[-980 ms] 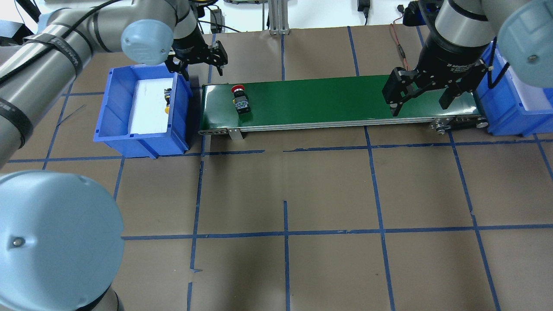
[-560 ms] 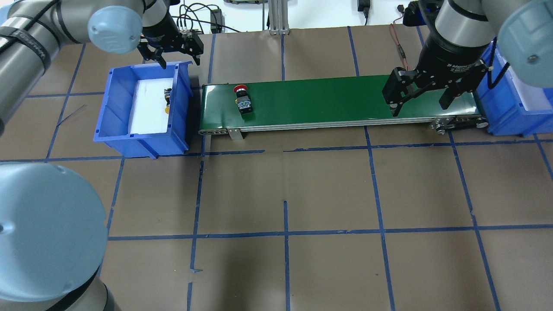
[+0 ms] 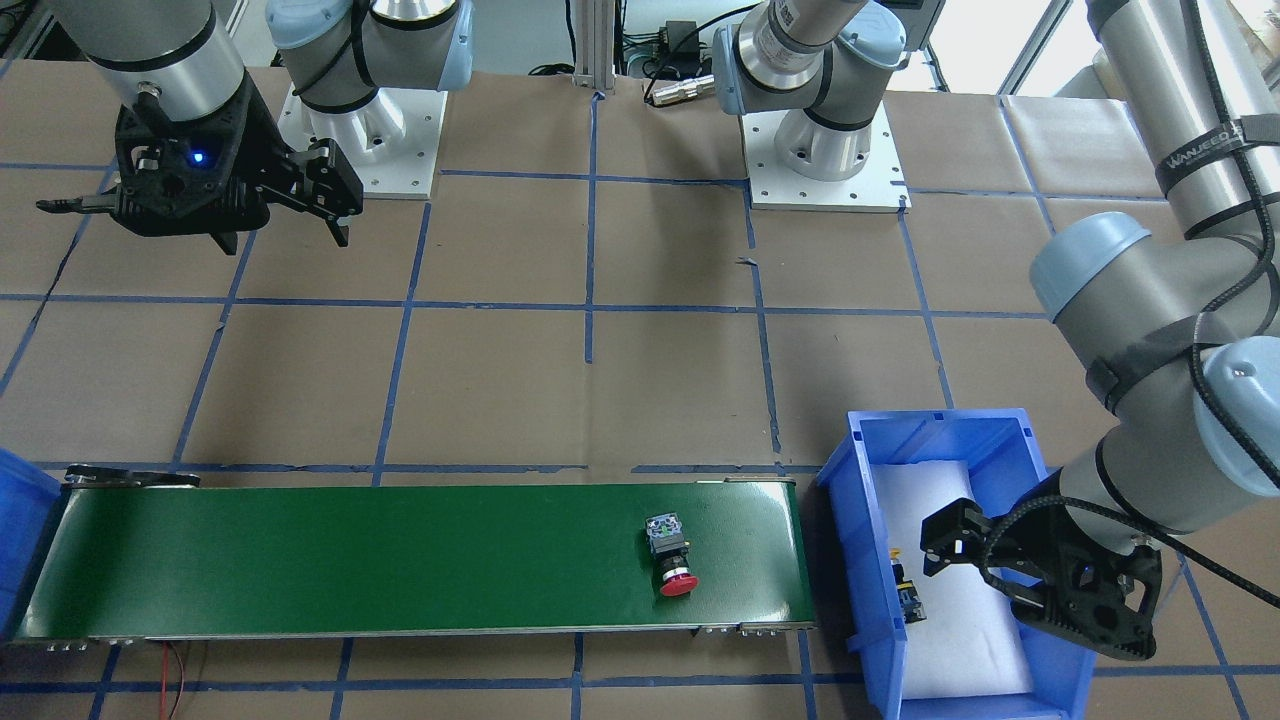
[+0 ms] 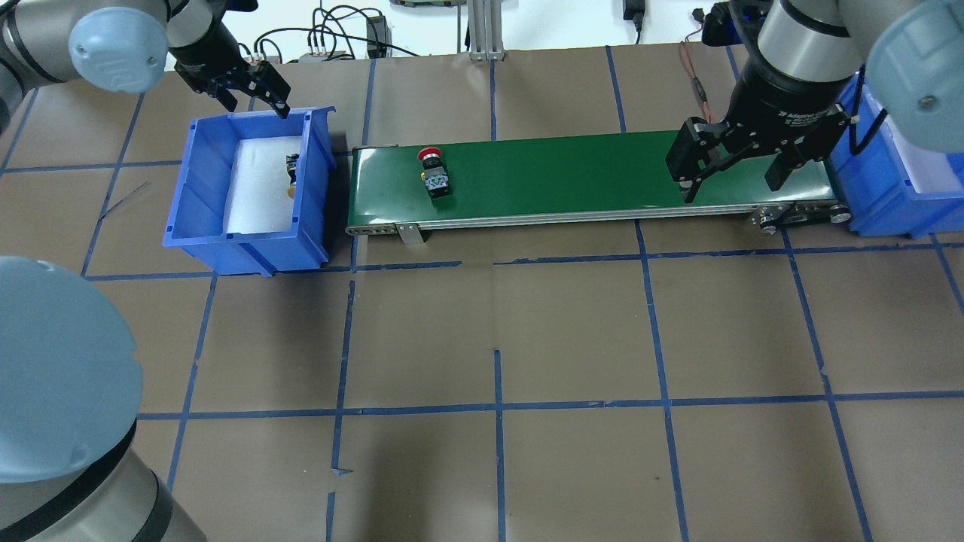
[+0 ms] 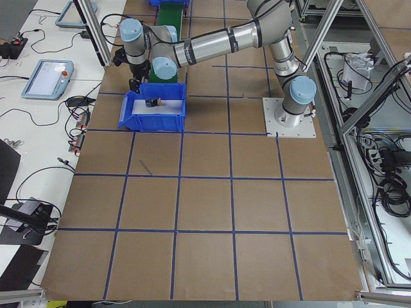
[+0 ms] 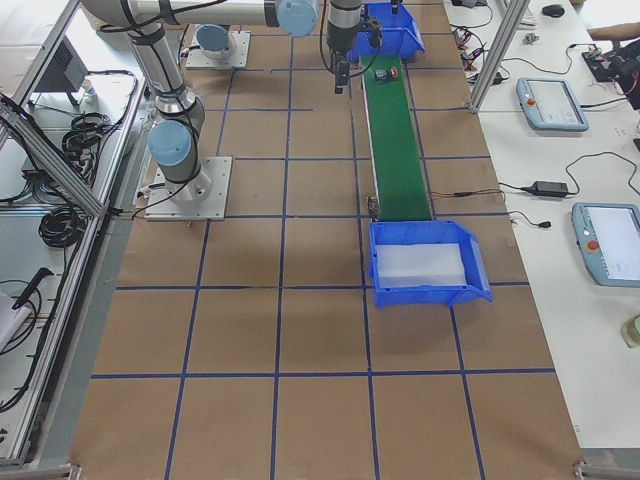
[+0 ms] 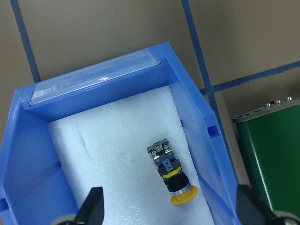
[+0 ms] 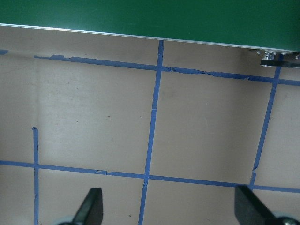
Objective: Transport two buttons from left to right
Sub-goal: 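Move the left gripper back over the bin above the yellow-capped button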
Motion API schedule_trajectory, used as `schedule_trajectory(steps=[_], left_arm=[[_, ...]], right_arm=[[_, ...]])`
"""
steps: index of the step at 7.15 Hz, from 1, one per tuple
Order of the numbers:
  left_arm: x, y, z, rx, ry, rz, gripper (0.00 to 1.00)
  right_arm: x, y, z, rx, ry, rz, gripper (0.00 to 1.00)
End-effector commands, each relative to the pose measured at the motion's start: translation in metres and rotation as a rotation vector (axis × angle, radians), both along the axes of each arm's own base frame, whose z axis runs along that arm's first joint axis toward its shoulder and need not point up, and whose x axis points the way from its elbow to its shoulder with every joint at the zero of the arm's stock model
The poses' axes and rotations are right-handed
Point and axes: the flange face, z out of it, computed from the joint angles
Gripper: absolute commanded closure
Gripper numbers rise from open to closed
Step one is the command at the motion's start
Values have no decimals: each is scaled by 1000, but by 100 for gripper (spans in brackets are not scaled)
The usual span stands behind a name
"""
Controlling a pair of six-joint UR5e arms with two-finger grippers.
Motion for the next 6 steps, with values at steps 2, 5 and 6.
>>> schedule_trajectory(steps=[2, 5, 6], left_arm=[[9, -1, -16, 16, -86, -314, 0], [11, -5, -28, 26, -123, -511, 0], [8, -6, -37, 36, -119, -535, 0]], right_arm=[[0, 0, 0, 2, 0, 0, 0], [0, 0, 0, 2, 0, 0, 0], [0, 0, 0, 2, 0, 1, 0]])
